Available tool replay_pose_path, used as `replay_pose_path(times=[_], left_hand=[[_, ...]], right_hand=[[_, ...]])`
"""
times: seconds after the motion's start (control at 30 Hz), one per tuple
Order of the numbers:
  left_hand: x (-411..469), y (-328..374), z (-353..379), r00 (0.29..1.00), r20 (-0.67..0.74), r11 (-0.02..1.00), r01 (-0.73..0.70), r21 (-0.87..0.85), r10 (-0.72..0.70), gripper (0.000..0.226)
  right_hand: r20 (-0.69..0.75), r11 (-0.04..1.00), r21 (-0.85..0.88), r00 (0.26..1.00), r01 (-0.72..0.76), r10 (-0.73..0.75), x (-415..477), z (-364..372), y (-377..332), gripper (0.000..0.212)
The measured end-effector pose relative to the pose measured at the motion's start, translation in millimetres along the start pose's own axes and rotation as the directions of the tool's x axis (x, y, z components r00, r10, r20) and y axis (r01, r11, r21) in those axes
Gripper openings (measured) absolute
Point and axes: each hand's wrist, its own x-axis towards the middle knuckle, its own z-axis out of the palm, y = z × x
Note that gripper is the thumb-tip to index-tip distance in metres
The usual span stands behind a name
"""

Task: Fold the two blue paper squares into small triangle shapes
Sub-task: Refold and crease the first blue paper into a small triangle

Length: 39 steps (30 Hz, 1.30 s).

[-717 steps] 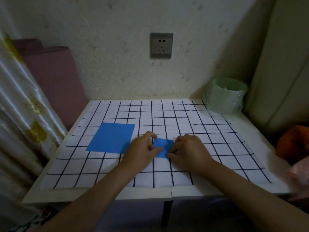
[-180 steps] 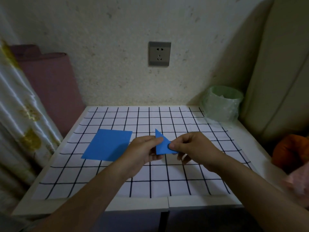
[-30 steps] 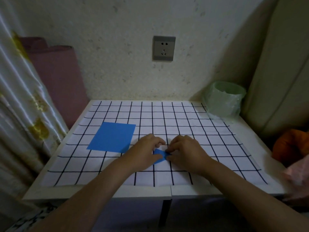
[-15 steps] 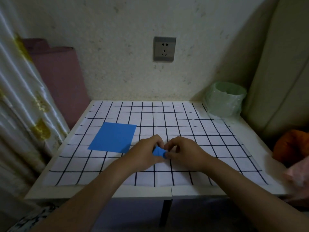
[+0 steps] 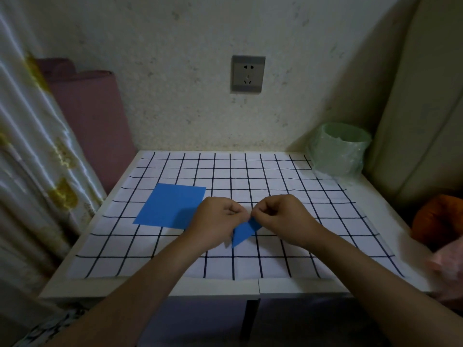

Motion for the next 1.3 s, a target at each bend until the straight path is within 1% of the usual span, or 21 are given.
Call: replay_pose_path(times=[0.13,0.3,0.4,0.43,0.5,0.57,0.63,0.73,0.8,0.83,0.9,0.97,1.03,1.1,1.17,1.27,1.3], left_hand=[[0.0,2.7,0.1,0.999,0.015,0.999,0.035,0.016,-0.035,0.012],[4.0,-1.2,-6.2,0.997,0.012,0.996,0.081,0.037,-0.081,0.011],[5.4,-6.9,-9.5,0.997,-0.006,0.995,0.076,0.064,-0.076,0.013],[5.7,-8.4,-10.1,0.997,-0.004,0.996,0.072,0.052,-0.072,0.013],[4.2,-8.3,-8.3,0.998,0.036,0.998,0.056,0.015,-0.057,0.011],[1.6,-4.9,-3.6,0.997,0.058,0.998,0.044,-0.042,-0.042,0.01],[0.4,0.1,0.4,0.999,0.014,0.991,0.052,-0.126,-0.051,0.009],[0.3,4.6,1.8,0.986,-0.097,0.967,0.113,-0.227,-0.138,0.006],[-1.9,4.6,3.6,0.974,-0.095,0.932,0.165,-0.322,-0.205,0.002],[-3.7,4.3,5.2,0.972,-0.083,0.918,0.177,-0.354,-0.219,0.004],[-6.5,4.4,7.1,0.973,-0.092,0.924,0.169,-0.344,-0.212,0.006],[-7.6,5.0,6.5,0.983,-0.099,0.958,0.121,-0.26,-0.152,0.014],[-7.9,6.2,4.8,0.995,-0.058,0.982,0.072,-0.172,-0.083,0.025],[-7.7,7.7,4.7,0.998,-0.034,0.991,0.048,-0.126,-0.053,0.03],[-6.8,9.0,5.9,0.998,-0.031,0.99,0.051,-0.134,-0.055,0.027],[-6.2,9.8,8.4,0.991,-0.016,0.968,0.123,-0.218,-0.129,0.023],[-6.6,9.8,8.2,0.992,-0.015,0.973,0.12,-0.198,-0.125,0.022]], right_hand=[[0.013,0.985,-0.172,1.0,-0.002,0.004,-0.7,-1.8,1.3,0.013],[-0.012,0.971,-0.229,0.998,-0.069,0.068,-0.2,-9.4,9.8,0.011],[-0.03,0.94,-0.312,0.991,-0.135,0.133,-1.5,-16.4,16.3,0.012],[-0.049,0.945,-0.292,0.989,-0.147,0.139,-2.0,-18.2,18.0,0.013],[-0.059,0.979,-0.159,0.991,-0.126,0.118,-2.9,-18.6,16.7,0.015],[-0.008,0.996,-0.035,0.997,-0.079,0.078,-2.9,-14.7,10.8,0.015],[0.024,0.998,-0.001,0.998,-0.061,0.061,-1.8,-9.1,6.1,0.013],[-0.043,0.992,0.07,0.993,-0.107,0.111,0.4,-6.6,4.9,0.016],[-0.076,0.985,0.126,0.989,-0.119,0.129,0.7,-6.9,4.6,0.018],[-0.07,0.983,0.136,0.989,-0.122,0.133,0.3,-6.3,3.9,0.017],[-0.036,0.984,0.125,0.99,-0.13,0.135,-0.5,-4.4,2.8,0.017],[0.004,0.98,0.155,0.992,-0.123,0.124,-2.4,-2.6,0.0,0.016],[0.026,0.973,0.209,0.995,-0.101,0.098,-4.0,-1.5,-3.9,0.014],[0.015,0.98,0.182,0.997,-0.076,0.074,-3.3,-1.8,-5.7,0.013],[-0.003,0.983,0.16,0.996,-0.089,0.091,-1.8,-2.4,-5.7,0.014],[-0.034,0.977,0.182,0.992,-0.11,0.118,-0.8,-0.7,-3.8,0.017],[-0.035,0.975,0.193,0.992,-0.11,0.119,-0.9,0.1,-3.8,0.018]])
